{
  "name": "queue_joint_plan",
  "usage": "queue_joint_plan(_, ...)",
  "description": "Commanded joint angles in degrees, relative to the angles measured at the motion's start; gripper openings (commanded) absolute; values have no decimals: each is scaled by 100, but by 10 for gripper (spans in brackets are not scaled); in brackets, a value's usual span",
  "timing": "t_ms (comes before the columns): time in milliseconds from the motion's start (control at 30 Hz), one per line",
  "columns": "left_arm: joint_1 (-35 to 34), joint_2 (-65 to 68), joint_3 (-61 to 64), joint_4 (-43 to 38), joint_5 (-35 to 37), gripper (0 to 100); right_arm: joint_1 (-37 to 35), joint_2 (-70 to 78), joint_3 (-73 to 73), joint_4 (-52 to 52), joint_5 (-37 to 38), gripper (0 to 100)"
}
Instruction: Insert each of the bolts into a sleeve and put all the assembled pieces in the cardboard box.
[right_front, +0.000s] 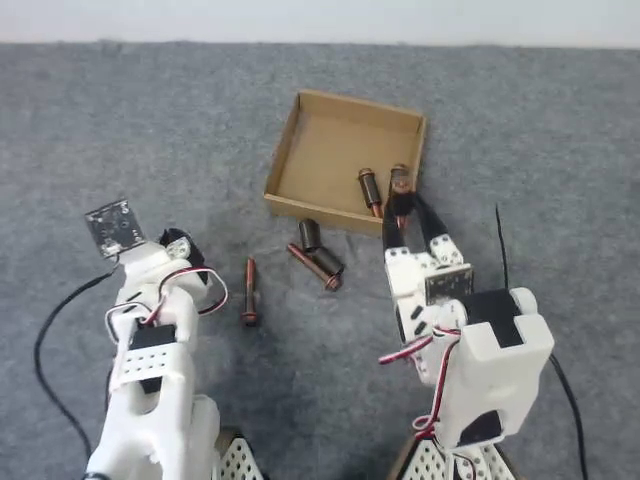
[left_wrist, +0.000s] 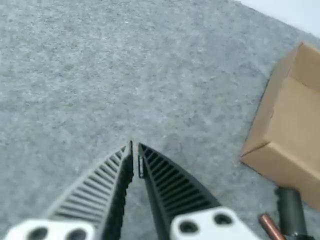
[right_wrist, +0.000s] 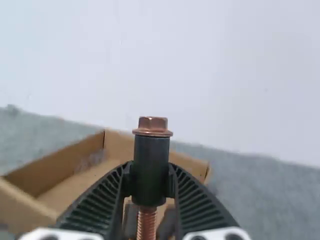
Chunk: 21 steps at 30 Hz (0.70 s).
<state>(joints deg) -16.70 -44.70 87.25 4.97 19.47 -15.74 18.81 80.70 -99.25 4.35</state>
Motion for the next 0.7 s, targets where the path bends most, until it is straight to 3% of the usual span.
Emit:
queue_joint_plan(0, 44, -193, -57, 18, -123, 9, 22, -101, -835, -13, 62, 6)
queue_joint_plan(433, 132, -167, -66, 18, -123, 9, 13, -110, -3007, 2527, 62, 6)
queue_joint_plan(667, 132, -167, -66, 9, -123, 9, 75, -110, -3895, 4699, 62, 6)
